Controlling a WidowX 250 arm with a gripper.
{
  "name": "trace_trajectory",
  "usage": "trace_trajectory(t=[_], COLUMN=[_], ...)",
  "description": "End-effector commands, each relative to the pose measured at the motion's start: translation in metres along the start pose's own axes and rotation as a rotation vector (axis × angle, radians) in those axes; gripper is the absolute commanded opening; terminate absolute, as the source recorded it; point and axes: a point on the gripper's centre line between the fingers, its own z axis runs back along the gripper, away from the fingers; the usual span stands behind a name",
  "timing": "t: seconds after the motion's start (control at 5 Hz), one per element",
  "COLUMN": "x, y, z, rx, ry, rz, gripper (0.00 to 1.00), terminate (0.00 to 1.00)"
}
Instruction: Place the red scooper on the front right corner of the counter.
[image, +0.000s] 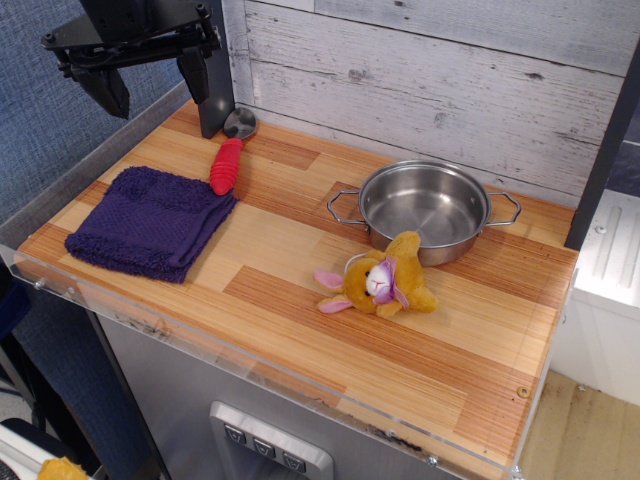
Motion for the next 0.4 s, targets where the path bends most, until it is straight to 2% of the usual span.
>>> trace_trajectory(t=[0.0,0.2], x=[0.0,0.004], y=[0.0,-0.01], z=[0.0,-0.014], rx=[0.0,-0.005], ry=[0.0,0.0], rz=[0.0,0.012], gripper=[1.0,1.0], terminate=[0.0,0.0])
